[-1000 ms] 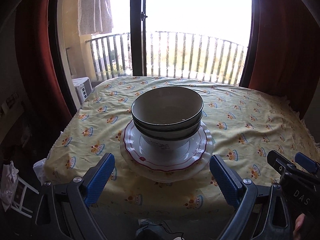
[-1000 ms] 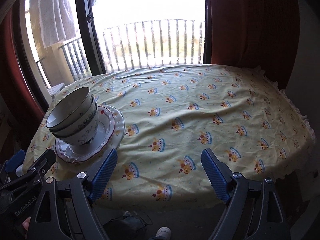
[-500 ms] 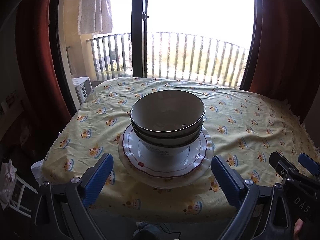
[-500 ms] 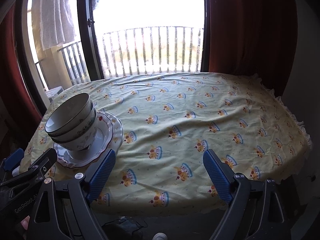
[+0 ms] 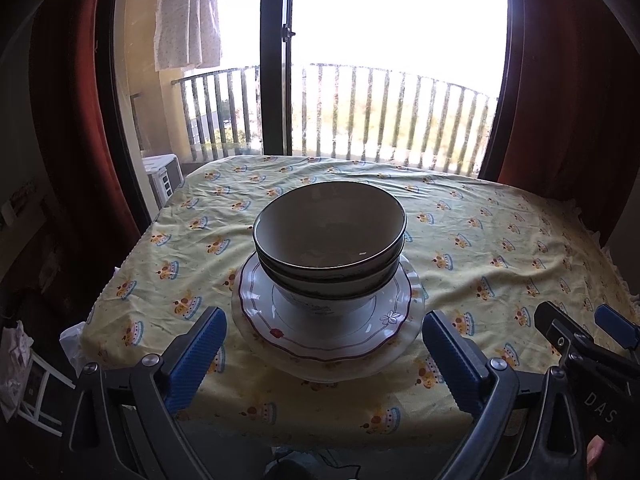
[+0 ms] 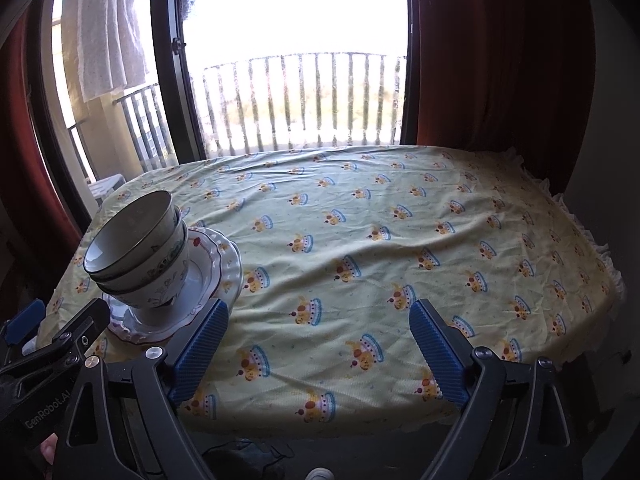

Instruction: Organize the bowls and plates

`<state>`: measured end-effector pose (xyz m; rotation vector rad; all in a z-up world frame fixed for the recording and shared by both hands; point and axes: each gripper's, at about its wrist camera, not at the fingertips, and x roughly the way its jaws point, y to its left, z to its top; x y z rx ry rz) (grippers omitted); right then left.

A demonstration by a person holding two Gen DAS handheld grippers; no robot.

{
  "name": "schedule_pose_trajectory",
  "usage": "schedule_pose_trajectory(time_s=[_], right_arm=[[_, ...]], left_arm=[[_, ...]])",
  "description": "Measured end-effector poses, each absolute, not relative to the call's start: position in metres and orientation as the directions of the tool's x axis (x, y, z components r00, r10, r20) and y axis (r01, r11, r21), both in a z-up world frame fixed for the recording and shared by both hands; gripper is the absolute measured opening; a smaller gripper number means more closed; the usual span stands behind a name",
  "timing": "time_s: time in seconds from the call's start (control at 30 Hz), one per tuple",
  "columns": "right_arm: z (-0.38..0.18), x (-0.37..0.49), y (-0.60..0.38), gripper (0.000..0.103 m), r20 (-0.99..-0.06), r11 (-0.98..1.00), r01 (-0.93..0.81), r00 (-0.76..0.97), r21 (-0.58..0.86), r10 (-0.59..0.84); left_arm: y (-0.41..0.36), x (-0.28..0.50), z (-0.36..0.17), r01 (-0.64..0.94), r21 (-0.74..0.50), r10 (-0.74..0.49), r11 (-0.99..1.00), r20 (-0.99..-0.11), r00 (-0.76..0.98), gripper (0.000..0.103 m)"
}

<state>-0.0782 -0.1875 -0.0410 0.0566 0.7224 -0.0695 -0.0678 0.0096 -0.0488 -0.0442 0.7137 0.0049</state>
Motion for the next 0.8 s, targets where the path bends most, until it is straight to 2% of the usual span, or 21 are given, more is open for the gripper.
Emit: schedule_pose_trajectory(time_s=[0.8], right_arm=[[-0.0412,-0.0816,-0.189,0.094,-0.66,0.997,0.078,0.75,0.02,-0.046]], left_arm=[[0.0055,-0.0694,-0.0478,-0.015,-0.041,-0.015,0.999,-0.649,0.761,0.102]])
